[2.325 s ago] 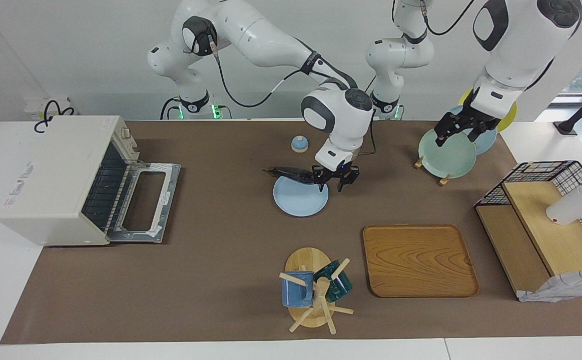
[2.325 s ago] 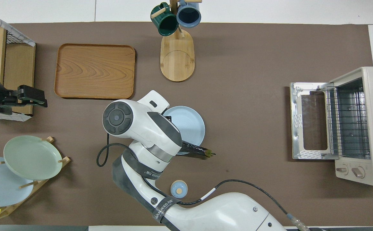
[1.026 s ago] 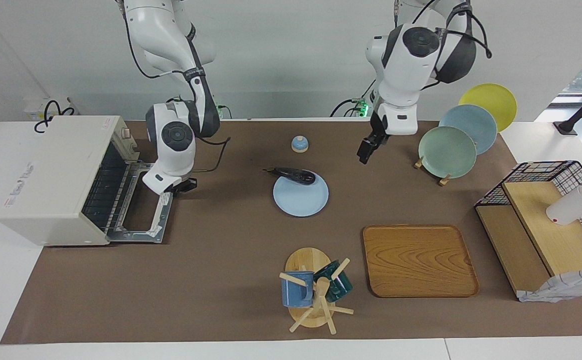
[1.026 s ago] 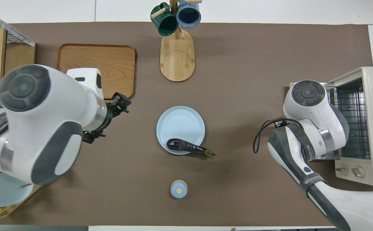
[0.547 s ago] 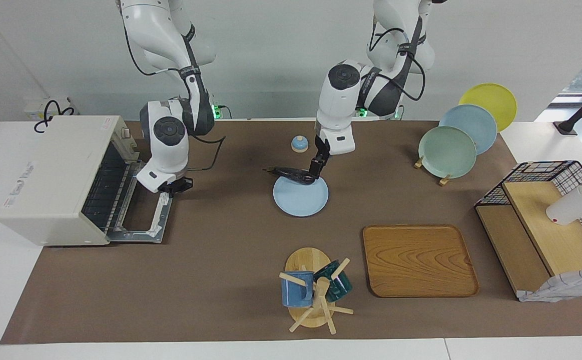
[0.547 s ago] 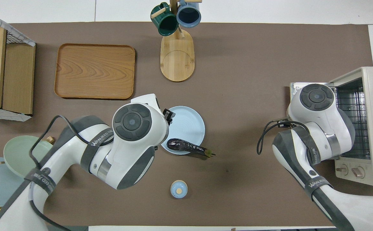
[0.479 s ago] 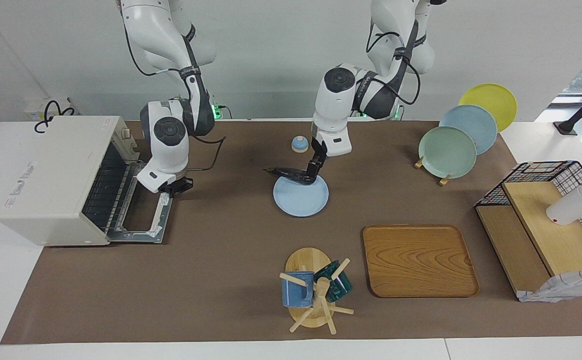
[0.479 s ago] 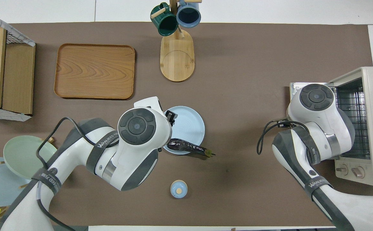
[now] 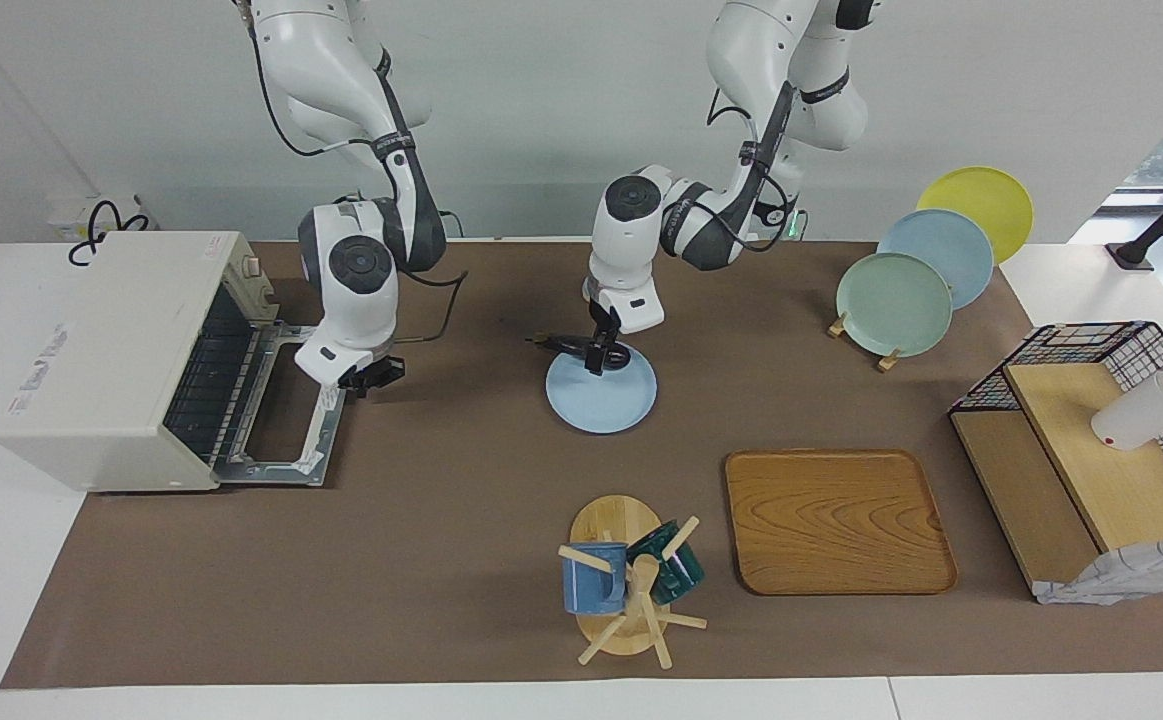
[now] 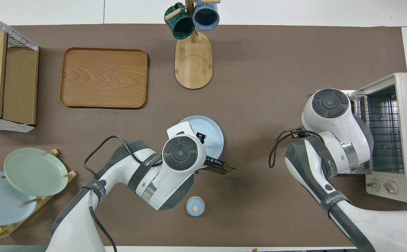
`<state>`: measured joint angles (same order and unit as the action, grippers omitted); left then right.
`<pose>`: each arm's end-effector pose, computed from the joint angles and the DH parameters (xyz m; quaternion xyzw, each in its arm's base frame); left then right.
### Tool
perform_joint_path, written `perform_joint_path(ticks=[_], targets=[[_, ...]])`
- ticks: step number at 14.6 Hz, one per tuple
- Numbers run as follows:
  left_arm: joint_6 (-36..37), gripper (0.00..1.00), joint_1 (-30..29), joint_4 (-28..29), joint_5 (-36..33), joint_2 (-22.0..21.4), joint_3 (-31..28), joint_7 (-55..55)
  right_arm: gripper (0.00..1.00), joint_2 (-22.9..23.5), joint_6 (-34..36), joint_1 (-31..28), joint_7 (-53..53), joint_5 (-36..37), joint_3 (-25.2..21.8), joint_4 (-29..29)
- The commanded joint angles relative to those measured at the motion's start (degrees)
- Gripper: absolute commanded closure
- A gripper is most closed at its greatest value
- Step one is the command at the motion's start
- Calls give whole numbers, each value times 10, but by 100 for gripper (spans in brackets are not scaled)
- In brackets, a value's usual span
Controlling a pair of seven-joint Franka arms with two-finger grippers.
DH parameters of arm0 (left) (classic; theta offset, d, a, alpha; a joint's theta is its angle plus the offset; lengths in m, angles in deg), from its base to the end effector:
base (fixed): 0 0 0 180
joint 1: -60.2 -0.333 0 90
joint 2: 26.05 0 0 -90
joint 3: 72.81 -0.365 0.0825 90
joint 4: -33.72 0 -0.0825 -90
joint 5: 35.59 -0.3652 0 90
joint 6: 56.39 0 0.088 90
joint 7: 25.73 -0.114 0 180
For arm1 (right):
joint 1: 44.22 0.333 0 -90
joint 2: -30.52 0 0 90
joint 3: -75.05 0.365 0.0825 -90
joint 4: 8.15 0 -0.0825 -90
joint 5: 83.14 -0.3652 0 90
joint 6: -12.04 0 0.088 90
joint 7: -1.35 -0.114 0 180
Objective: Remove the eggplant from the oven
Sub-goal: 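Close the left gripper on the eggplant stem on the plate, then lift the eggplant with the left gripper and carry it to the wooden tray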
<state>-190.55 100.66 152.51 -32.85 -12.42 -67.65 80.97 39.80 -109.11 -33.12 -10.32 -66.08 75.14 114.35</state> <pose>0.4086 -0.4156 0.3721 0.8516 0.5231 -0.0235 0.0217 0.5274 0.0887 0.3715 0.9851 0.0840 -0.0662 0.1350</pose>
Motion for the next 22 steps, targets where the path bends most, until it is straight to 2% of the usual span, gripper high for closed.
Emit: perform_joint_path(ticks=[1,4,7,9,12,15,17,19,22], targets=[[-11,6,15,3,3,2,-10,15,100,8,3,-8,-1,-9,2,-10],[-12,23,16,3,3,2,-10,15,100,13,-20,-23,2,-10,2,2],[-10,55,15,3,3,3,-10,12,100,13,-29,-34,7,-10,2,9],[-1,69,15,-2,3,3,-11,7,100,13,-38,-35,7,-10,2,13],[22,85,5,-22,2,-1,-12,-9,100,14,-42,-40,29,-9,2,13],[84,100,-20,-64,2,-7,-13,-46,100,14,-35,-52,69,-1,1,10],[132,100,-43,-113,1,-5,-15,-118,100,13,-19,-53,97,3,-2,-3],[164,100,-90,-145,-1,-3,-15,-256,100,7,26,-62,126,3,-3,-34],[157,100,-147,-161,2,2,-15,-438,100,6,119,-79,189,3,-4,-115]])
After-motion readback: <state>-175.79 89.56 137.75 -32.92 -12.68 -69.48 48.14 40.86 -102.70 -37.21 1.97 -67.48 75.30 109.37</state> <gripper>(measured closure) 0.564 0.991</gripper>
